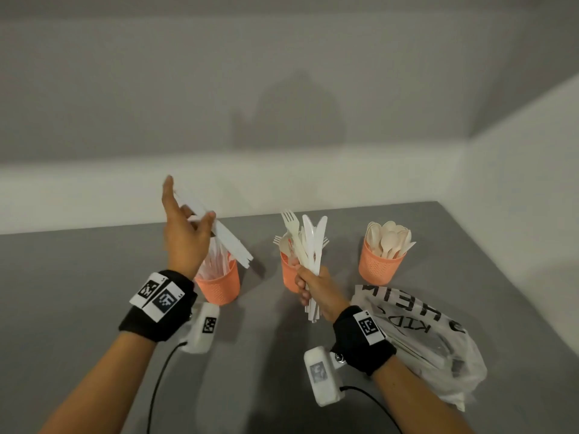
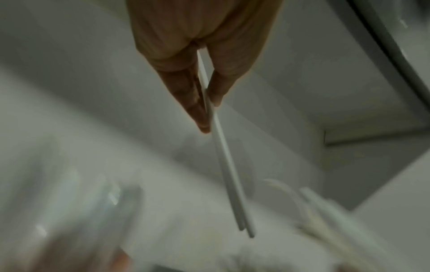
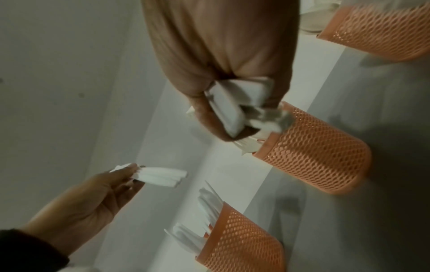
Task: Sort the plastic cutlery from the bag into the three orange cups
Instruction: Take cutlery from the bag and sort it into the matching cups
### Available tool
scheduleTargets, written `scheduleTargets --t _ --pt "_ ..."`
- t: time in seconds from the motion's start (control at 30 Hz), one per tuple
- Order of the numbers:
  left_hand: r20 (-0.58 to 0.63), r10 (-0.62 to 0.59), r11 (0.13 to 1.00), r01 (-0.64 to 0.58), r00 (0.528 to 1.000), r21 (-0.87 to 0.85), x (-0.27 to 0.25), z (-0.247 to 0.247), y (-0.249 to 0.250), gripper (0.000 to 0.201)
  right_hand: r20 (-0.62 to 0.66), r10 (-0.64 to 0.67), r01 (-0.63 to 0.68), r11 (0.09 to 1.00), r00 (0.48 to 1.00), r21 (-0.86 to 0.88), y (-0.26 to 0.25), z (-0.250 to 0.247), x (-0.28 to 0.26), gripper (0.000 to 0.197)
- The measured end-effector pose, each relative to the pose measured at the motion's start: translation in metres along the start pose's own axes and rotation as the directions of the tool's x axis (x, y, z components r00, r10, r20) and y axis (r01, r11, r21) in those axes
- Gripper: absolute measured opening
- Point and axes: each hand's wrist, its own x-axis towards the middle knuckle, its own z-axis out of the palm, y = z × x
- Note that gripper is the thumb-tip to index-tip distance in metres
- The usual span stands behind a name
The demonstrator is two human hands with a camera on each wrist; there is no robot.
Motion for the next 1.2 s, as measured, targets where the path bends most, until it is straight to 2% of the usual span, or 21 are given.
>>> scheduleTargets --t 0.07,0.17,0.37,0.43,0.5,0.57,0.63,0.67,0.73,0.77,0.83,0.9,0.93,0.97,1.03,1.1,1.2 --pt "-0.015 0.108 0.983 -0.104 0.994 0.149 0.011 -0.013 -0.002 0.083 0.046 0.002 -0.002 1.0 0.999 -0.016 -0.002 0.004 0.0 0.014" --pt "0.024 0.205 0.912 -0.2 0.978 0.358 0.022 -0.019 -0.016 0.076 0.067 0.005 -0.005 1.0 0.998 -0.012 -0.004 0.009 0.001 0.014" --pt "0.098 0.176 0.893 -0.2 0.98 0.403 0.005 0.001 -0.068 0.053 0.069 0.02 -0.019 1.0 0.997 -0.02 -0.007 0.012 -0.004 0.017" --pt "0.134 0.191 0.809 -0.233 0.972 0.54 0.001 0.008 -0.087 0.049 0.072 0.037 -0.035 0.999 0.997 -0.02 -0.01 0.012 -0.007 0.016" --pt "0.194 0.156 0.681 -0.248 0.969 0.689 -0.002 0.012 -0.1 0.043 0.084 0.043 -0.04 0.999 0.996 -0.032 -0.011 0.011 -0.01 0.015" --pt "0.297 0.14 0.58 -0.322 0.944 0.748 -0.004 0.013 -0.106 0.038 0.085 0.043 -0.039 0.998 0.995 -0.044 -0.012 0.01 -0.012 0.012" --pt "0.396 0.124 0.516 -0.4 0.91 0.757 -0.006 0.014 -0.109 0.046 0.073 0.041 -0.036 0.997 0.996 -0.061 -0.011 0.009 -0.012 0.015" --pt "0.405 0.137 0.503 -0.416 0.904 0.758 -0.006 0.014 -0.109 0.051 0.067 0.031 -0.026 0.997 0.997 -0.076 -0.01 0.009 -0.011 0.019" --pt "0.354 0.195 0.524 -0.402 0.915 0.751 -0.007 0.013 -0.102 0.056 0.051 0.011 -0.005 0.993 0.999 -0.114 -0.007 0.01 -0.01 0.034" --pt "0.315 0.231 0.571 -0.39 0.921 0.722 -0.01 0.013 -0.096 0.057 0.038 0.001 0.004 0.991 0.999 -0.134 -0.006 0.012 -0.009 0.036" --pt "0.25 0.294 0.724 -0.386 0.922 0.571 -0.017 0.018 -0.073 0.055 0.001 -0.028 0.028 0.986 1.0 -0.165 -0.003 0.016 -0.008 0.029" --pt "0.216 0.252 0.892 -0.313 0.943 0.325 -0.03 0.026 -0.043 0.047 -0.068 -0.101 0.085 0.975 0.993 -0.206 0.001 0.019 -0.005 0.019" --pt "0.229 0.208 0.938 -0.26 0.951 0.23 -0.037 0.03 -0.029 0.042 -0.108 -0.159 0.128 0.96 0.981 -0.248 0.003 0.02 -0.003 0.016" --pt "0.259 0.169 0.962 -0.216 0.951 0.166 -0.044 0.036 -0.016 0.037 -0.14 -0.213 0.166 0.942 0.967 -0.291 0.006 0.02 -0.001 0.017" --pt "0.338 0.094 0.979 -0.148 0.937 0.138 -0.057 0.05 0.003 0.026 -0.164 -0.267 0.193 0.911 0.95 -0.365 0.012 0.02 0.001 0.031" --pt "0.398 0.008 0.979 -0.088 0.918 0.183 -0.066 0.066 0.013 0.031 -0.165 -0.305 0.202 0.867 0.938 -0.455 0.017 0.018 0.002 0.047" --pt "0.396 -0.045 0.978 -0.04 0.917 0.203 -0.071 0.087 0.016 0.032 -0.164 -0.356 0.239 0.842 0.92 -0.484 0.016 0.013 -0.002 0.046"
